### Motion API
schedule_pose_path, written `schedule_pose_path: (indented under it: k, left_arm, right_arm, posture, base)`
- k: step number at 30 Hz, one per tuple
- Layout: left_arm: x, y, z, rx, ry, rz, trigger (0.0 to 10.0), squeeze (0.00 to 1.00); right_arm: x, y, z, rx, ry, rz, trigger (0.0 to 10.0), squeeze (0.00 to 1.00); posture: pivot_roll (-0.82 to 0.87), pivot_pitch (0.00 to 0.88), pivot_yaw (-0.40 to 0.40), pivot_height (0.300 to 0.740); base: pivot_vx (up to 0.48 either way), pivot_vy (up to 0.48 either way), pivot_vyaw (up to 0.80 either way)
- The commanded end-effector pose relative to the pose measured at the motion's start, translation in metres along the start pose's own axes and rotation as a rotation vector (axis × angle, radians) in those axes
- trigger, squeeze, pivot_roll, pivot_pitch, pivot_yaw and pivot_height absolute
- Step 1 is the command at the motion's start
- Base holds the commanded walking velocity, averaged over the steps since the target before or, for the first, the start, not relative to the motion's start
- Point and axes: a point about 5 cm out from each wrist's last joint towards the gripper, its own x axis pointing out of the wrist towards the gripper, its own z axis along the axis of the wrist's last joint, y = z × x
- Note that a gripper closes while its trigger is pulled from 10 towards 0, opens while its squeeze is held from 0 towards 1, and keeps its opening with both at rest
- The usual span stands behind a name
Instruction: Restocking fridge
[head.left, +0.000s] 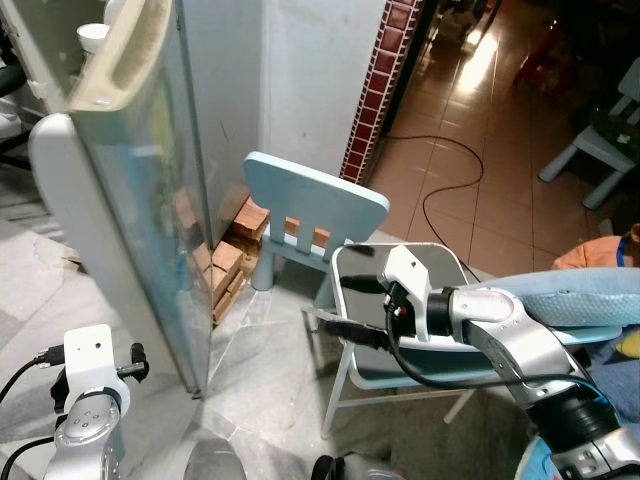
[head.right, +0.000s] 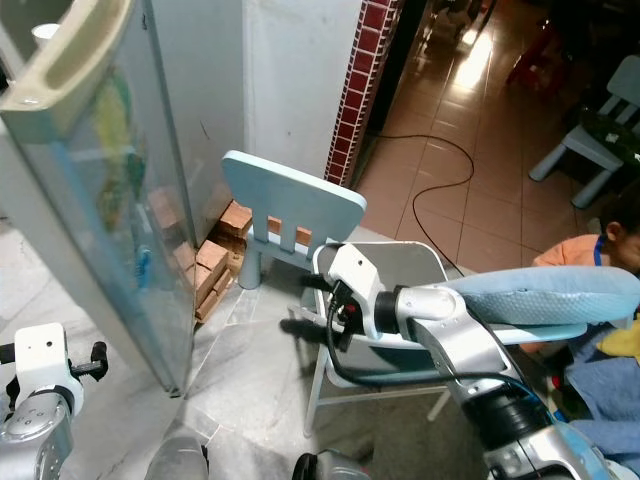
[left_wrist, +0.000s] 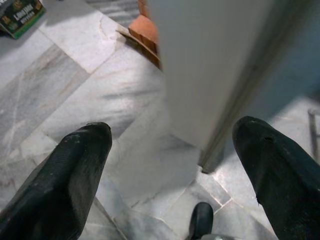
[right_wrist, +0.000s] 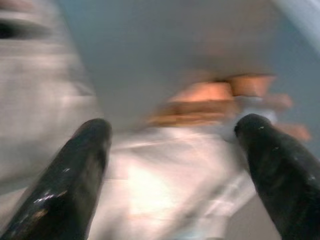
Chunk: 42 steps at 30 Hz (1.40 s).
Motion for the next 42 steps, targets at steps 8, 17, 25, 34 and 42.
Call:
schedule_pose_path:
  k: [8, 17, 25, 34, 42]
  left_arm:
    - [-0.002, -0.004, -0.010, 0.018, 0.032, -0.025, 10.0, 0.00]
    - [0.029, -0.008, 0.026, 0.114, -0.119, -0.088, 10.0, 0.00]
    - [0.050, 0.051, 0.077, 0.040, -0.299, 0.248, 10.0, 0.00]
    - [0.040, 0.058, 0.058, 0.064, -0.321, 0.295, 10.0, 0.00]
    - [0.015, -0.028, 0.070, 0.169, -0.528, -0.090, 10.0, 0.00]
  right_arm:
    - [0.013, -0.017, 0.009, -0.071, -0.076, -0.336, 10.0, 0.00]
    - [0.031, 0.004, 0.017, -0.058, -0.176, -0.364, 10.0, 0.00]
    - [0.027, 0.001, 0.012, -0.063, -0.165, -0.377, 10.0, 0.00]
    - [0.027, 0.002, 0.002, -0.057, -0.135, -0.383, 10.0, 0.00]
    - [0.022, -0.002, 0.002, 0.042, -0.209, -0.509, 10.0, 0.00]
  posture:
    - [0.20, 0.092, -0.134, 0.740]
    - [0.18, 0.080, -0.141, 0.740]
    - [0.17, 0.068, -0.131, 0.740]
    - [0.17, 0.070, -0.123, 0.740]
    - [0.17, 0.063, -0.126, 0.740]
  base:
    - [0.000, 0.000, 0.00]
    - [0.000, 0.000, 0.00]
    - [0.000, 0.000, 0.00]
    - [0.000, 0.000, 0.00]
    - [0.000, 0.000, 0.00]
